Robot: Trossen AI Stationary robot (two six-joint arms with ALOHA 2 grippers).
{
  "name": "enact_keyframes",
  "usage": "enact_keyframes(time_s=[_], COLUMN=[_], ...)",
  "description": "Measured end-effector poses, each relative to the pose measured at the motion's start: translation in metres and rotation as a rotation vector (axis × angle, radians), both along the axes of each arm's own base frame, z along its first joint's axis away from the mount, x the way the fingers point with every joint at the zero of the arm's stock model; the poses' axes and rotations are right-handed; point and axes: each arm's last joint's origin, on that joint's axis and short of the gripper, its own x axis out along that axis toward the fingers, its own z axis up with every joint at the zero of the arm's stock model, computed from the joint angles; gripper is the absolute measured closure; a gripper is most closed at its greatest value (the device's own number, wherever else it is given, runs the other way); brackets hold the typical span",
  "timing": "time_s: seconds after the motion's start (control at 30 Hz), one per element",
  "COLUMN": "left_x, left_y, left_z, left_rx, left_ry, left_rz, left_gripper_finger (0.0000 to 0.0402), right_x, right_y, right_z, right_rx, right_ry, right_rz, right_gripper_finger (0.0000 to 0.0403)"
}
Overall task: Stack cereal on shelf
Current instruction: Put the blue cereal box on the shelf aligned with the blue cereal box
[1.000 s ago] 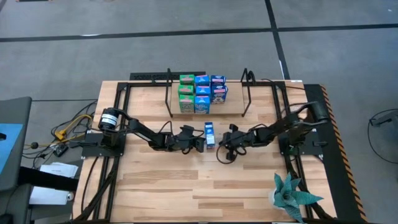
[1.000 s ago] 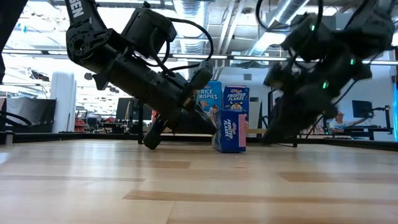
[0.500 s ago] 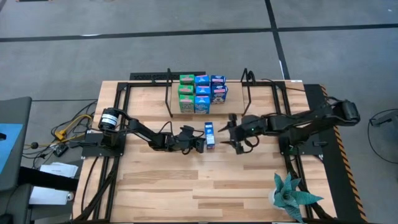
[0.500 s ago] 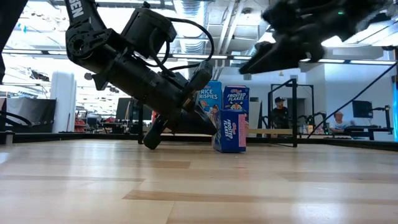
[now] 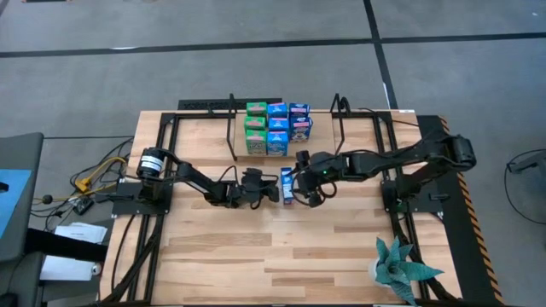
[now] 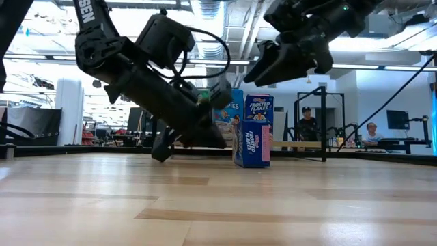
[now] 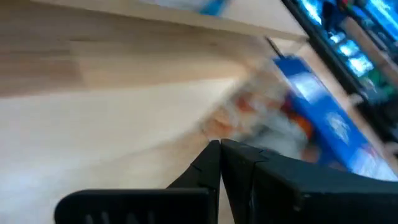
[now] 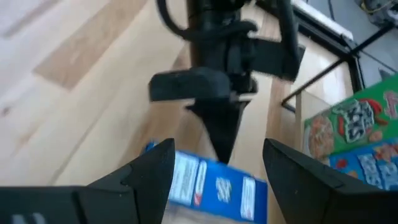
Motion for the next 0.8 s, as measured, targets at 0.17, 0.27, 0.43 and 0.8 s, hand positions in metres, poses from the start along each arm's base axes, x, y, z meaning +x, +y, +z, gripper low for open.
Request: enact_keyframes(time_s=[0.17,0.27,0.43,0.8], left_x=[0.0,0.0,0.003,0.014], left_y=[0.012,0.017,0.016,0.015], left_z=[0.002,0.002,0.005,0.017], left_rx=[0.037,0.018,-0.009,0.004], left_ry=[-0.014,-0.028,-0.067,-0.11], left_rz=[0.07,0.075,0.085,0.023], left_gripper_finger=[0.0402,0.0402,0.0402,0.0402], right_x=[-0.009,-0.01,-0.01,-0.011], right_y=[-0.002,-0.001,-0.001,-0.004], right_z=[0.008,0.009,0.008,0.007], right_rx=[-0.001,0.0,-0.001,-0.008], right_ry=[0.011,0.013,0.016,0.035], right_rz=[-0.007,-0.006,-0.007,-0.019], right_gripper_finger=[0.0133,0.0134,0.0134,0.0134])
